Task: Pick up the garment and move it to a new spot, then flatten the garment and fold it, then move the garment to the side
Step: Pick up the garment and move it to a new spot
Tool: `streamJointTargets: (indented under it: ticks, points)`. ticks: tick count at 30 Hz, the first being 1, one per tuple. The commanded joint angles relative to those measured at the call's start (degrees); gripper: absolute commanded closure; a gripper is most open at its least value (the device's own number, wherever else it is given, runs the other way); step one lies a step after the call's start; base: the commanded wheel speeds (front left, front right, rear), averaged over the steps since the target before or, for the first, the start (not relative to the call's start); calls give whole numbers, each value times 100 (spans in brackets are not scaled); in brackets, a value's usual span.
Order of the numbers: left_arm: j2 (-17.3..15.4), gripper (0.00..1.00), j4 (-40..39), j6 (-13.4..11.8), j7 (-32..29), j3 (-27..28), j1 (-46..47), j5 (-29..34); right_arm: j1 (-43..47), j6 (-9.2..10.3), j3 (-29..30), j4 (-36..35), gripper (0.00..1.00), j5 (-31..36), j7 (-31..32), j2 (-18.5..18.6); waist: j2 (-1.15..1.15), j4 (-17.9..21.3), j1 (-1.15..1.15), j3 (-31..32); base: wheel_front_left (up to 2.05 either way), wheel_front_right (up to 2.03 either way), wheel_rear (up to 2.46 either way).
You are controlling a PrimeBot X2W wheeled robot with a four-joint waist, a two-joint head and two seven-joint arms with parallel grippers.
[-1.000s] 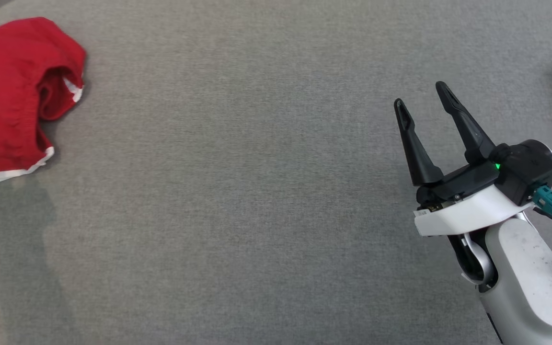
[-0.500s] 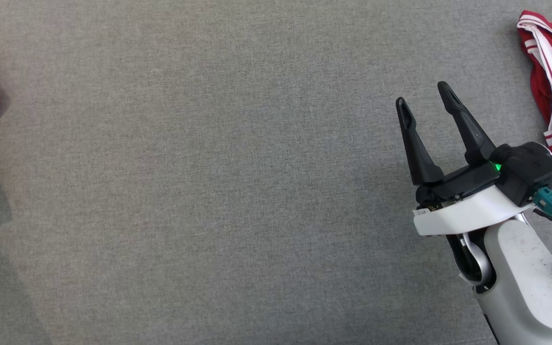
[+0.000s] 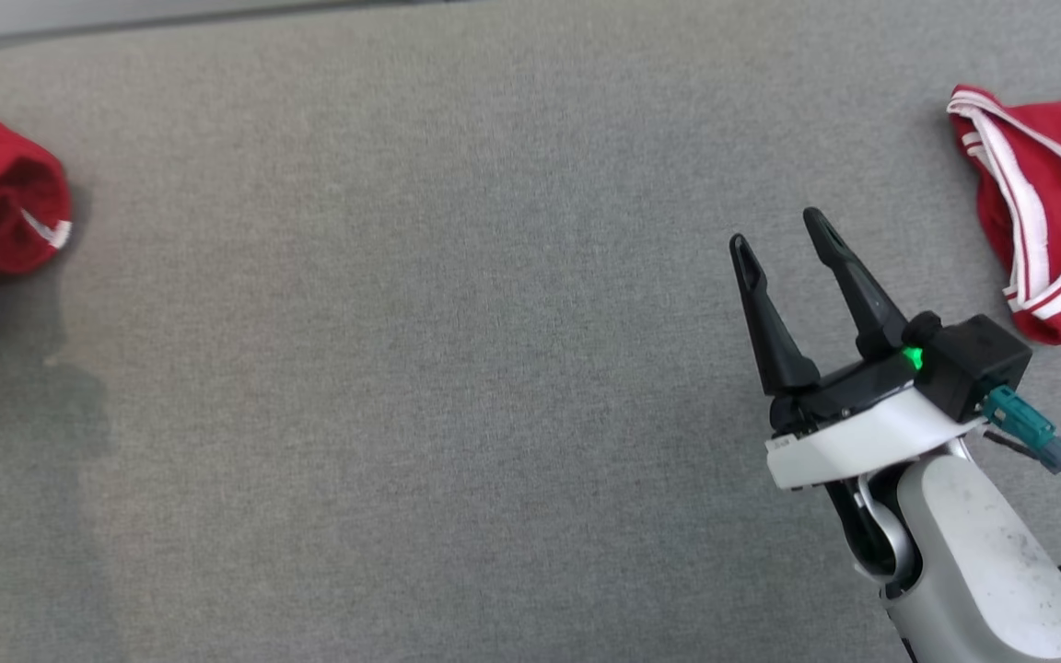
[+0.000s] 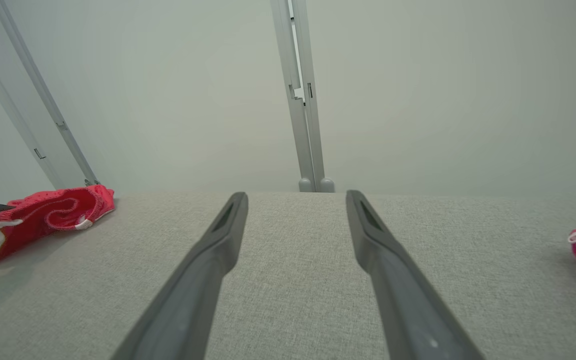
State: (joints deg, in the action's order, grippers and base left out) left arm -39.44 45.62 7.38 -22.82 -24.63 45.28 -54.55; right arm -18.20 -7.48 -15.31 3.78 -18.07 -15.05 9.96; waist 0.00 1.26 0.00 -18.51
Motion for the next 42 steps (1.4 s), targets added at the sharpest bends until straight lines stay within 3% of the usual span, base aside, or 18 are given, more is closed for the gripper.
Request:
streamJointTargets:
  ticks: [1,12,20,30,34,39,40,41,42]
  points:
    - [-53,100,-174,16,-1,-118,100,-119,132,-3,18,55,0,-67,-15,-11,0,4,0,510,0,0,0]
    - [-98,100,-1669,16,-171,-1028,236,-190,569,-3,257,133,0,-121,-15,-69,0,295,0,1313,0,0,0]
    - [350,100,-2637,-63,-232,-1387,-126,-291,736,-3,434,115,0,-121,-15,-56,0,719,0,1509,0,0,0]
    - [1310,100,-3416,-390,-91,-1793,-322,-224,678,-3,578,9,0,-98,-15,-126,0,1311,0,1186,0,0,0]
    - [1911,100,-3131,-424,299,-1875,-224,-155,605,-3,581,7,0,-113,-15,-153,0,1452,0,1049,0,0,0]
    - [2682,100,-2142,-266,889,-2035,-240,-113,517,-3,515,96,0,-147,-15,-184,0,1549,0,947,0,0,0]
    - [2804,85,-1937,-231,988,-2056,-252,-125,504,-3,501,111,0,-152,-15,-189,0,1554,0,940,0,0,0]
    - [2931,11,-1692,-197,1123,-2090,-245,-99,490,-3,486,141,0,-152,-15,-186,0,1555,0,936,0,0,0]
    - [3016,0,-1496,-167,1243,-2134,-217,-34,482,-3,476,164,0,-152,-15,-182,0,1551,0,935,0,0,0]
